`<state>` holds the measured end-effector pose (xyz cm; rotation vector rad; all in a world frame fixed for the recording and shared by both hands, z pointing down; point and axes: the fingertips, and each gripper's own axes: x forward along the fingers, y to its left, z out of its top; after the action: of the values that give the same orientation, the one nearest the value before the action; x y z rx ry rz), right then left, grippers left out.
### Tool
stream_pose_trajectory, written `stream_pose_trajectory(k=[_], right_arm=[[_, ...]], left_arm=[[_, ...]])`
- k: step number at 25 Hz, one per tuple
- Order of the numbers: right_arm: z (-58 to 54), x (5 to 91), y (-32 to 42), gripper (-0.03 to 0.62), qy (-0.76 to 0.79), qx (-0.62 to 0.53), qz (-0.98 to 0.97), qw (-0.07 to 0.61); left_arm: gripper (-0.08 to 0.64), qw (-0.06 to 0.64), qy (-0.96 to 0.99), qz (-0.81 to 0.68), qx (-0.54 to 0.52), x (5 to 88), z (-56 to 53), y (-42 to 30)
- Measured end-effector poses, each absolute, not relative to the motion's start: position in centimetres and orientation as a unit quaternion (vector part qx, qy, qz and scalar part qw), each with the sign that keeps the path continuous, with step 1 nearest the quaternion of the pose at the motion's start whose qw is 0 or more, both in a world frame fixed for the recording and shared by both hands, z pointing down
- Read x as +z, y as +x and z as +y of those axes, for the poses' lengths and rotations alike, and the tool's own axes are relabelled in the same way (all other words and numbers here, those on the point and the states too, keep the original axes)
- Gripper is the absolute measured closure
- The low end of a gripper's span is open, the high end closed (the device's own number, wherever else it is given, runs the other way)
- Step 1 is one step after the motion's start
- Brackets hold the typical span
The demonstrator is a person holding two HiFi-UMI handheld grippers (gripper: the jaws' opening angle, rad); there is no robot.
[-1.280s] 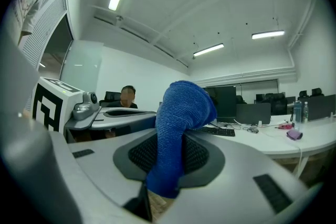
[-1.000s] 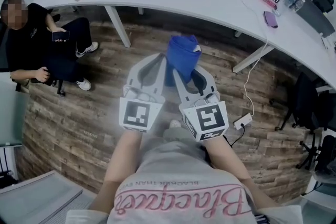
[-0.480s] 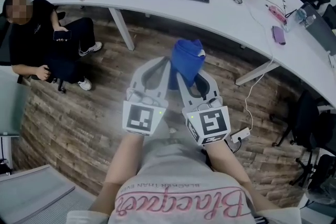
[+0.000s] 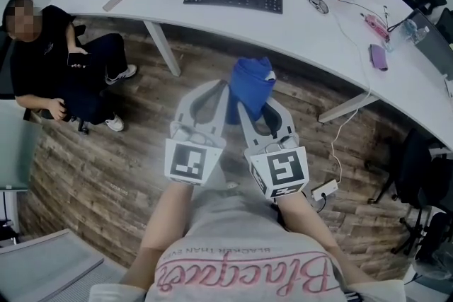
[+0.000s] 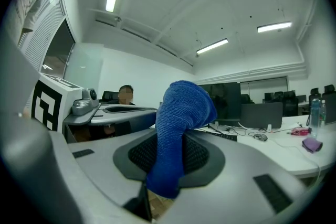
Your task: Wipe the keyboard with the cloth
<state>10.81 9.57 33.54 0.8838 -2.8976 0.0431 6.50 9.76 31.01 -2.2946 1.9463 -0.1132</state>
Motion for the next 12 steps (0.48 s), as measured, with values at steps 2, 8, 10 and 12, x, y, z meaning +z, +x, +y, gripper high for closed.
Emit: stream_pose_trajectory(k=[2, 8, 10, 12], right_arm=[[8.0, 33.6, 10.3, 0.5, 0.298, 0.015, -0.953, 0.056], [3.1, 33.9, 6.9, 0.5, 0.315, 0.018, -0.947, 0.06], [1.3, 33.9, 5.4, 0.5, 0.319, 0.017, -0.946, 0.061], [-0.6, 33.9, 3.8, 0.5, 0.321, 0.018, -0.945, 0.064]], left_arm=[[0.552, 0.065, -0.764, 0.641, -0.038, 31.2, 8.2, 5.9], [0.552, 0.058, -0.769, 0.636, -0.033, 31.4, 3.5, 2.0], [0.552, 0.063, -0.771, 0.632, -0.036, 31.4, 1.7, 0.4], [0.552, 0.067, -0.775, 0.627, -0.039, 31.2, -0.2, -1.2]])
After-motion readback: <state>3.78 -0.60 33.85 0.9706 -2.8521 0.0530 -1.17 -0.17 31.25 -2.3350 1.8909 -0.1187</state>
